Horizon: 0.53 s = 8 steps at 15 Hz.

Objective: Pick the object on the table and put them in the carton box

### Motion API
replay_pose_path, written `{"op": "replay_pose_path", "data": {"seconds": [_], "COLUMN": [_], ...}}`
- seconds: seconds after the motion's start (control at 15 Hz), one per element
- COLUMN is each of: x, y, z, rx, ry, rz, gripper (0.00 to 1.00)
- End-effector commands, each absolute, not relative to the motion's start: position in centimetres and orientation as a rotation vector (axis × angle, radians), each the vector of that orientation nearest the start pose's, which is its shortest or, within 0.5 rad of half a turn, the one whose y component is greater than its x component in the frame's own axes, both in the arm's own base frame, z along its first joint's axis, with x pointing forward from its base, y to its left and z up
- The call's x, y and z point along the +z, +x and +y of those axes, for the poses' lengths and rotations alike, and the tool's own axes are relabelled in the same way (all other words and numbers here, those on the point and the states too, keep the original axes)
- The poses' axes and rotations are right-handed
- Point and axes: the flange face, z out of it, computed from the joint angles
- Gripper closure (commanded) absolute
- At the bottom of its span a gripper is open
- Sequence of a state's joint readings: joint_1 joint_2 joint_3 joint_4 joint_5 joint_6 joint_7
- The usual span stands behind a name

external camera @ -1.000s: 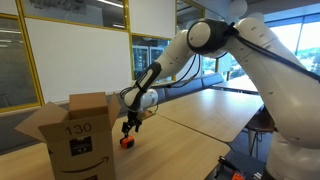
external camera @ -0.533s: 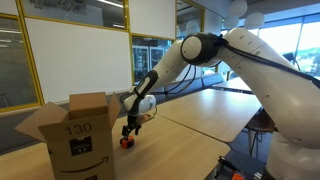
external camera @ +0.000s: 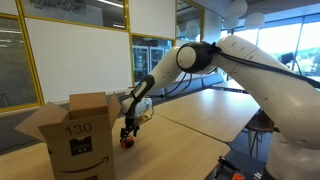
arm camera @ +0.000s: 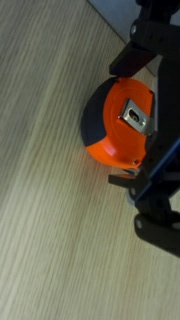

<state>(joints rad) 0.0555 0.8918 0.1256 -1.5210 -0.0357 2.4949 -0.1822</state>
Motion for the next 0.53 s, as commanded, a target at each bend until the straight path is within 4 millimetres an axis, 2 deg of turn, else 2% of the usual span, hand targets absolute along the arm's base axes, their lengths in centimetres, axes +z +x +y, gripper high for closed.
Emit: {"op": "replay_pose_path", "data": {"seconds": [0.0, 0.47], "x": [13.86, 13.44], "y": [71.75, 72.23], "z": [12.51, 13.30], "rx": [-0.120, -0.085], "ry": [-3.036, -3.030], "rz": [-0.560, -0.560], "gripper": [0.00, 0.00]}}
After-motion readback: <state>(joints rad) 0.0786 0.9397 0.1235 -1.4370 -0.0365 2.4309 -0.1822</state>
